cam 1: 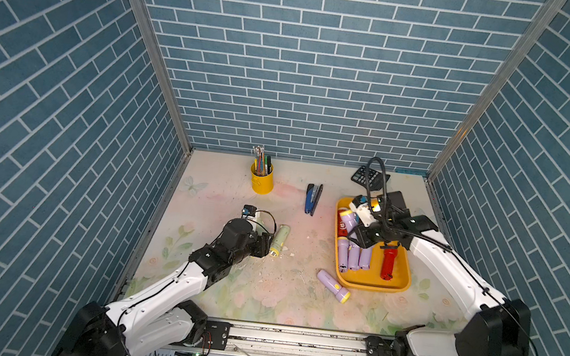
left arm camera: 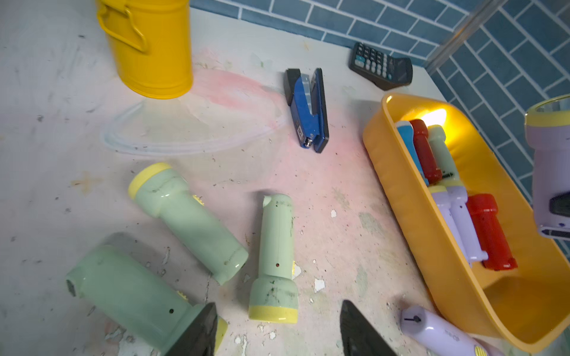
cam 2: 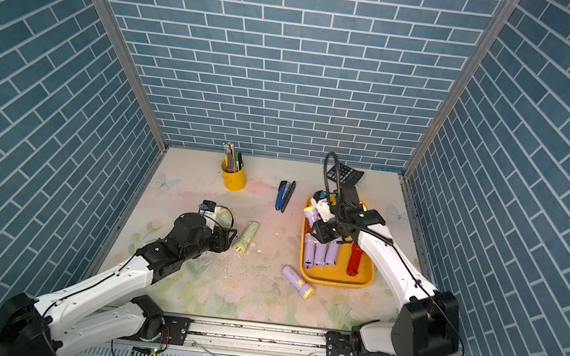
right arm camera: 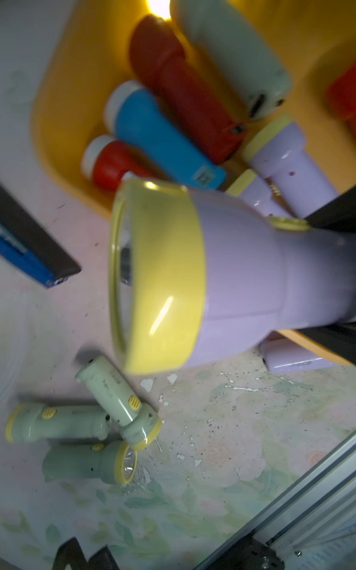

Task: Put the flashlights into the storage boxes
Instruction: Pick up the flashlight from the center of the board, then place the flashlight at the storage box.

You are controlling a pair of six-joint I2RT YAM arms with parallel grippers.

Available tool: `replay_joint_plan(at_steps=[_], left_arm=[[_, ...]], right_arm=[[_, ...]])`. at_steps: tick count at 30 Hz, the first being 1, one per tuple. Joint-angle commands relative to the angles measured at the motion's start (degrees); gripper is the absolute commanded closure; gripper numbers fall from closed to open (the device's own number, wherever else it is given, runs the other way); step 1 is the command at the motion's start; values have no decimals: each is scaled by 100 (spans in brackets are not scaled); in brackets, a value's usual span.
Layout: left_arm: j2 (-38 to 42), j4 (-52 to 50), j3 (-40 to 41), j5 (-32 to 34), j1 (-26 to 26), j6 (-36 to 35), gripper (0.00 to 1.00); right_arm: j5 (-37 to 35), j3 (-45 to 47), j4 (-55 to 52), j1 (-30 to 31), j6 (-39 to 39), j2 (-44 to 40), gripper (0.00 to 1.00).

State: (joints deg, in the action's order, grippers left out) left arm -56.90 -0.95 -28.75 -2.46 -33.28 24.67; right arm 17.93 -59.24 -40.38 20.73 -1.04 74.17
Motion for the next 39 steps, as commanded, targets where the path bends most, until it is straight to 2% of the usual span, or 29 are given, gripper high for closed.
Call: replay_joint_plan(at_steps=[1, 5, 8, 12, 16, 20, 24, 27, 39], left_arm=[[-88, 406, -142, -361, -117, -643, 36], [-197, 623, -174, -691, -242, -1219, 38], [-297, 583, -255, -1408, -258, -1980, 40], [-512, 217, -520, -2240, -287, -3062, 40], [-913, -302, -952, -2576, -426, -4001, 40], [-1467, -896, -1466, -2646, -719, -4970, 40], [-2126, -1360, -1967, -2392, -1112, -5856, 37], [-2635, -1569, -2341, -2245, -1345, -6302, 34], [-4174, -2235, -3598, -2166, -1955, -7591, 31]], right_arm=[[271, 758, -197, -628, 1537, -525, 78], [263, 1369, -452, -1387, 2059, -781, 79], [454, 1587, -352, -1793, 2220, -702, 78], [656, 1508, -201, -1950, 2150, -324, 77], [578, 1359, -101, -1976, 2000, 9, 73], [534, 1184, -52, -2011, 1867, 262, 67], [342, 1024, -157, -2038, 1816, 268, 46], [234, 951, -250, -2047, 1792, 133, 38], [548, 1112, -280, -2038, 1915, -964, 36]])
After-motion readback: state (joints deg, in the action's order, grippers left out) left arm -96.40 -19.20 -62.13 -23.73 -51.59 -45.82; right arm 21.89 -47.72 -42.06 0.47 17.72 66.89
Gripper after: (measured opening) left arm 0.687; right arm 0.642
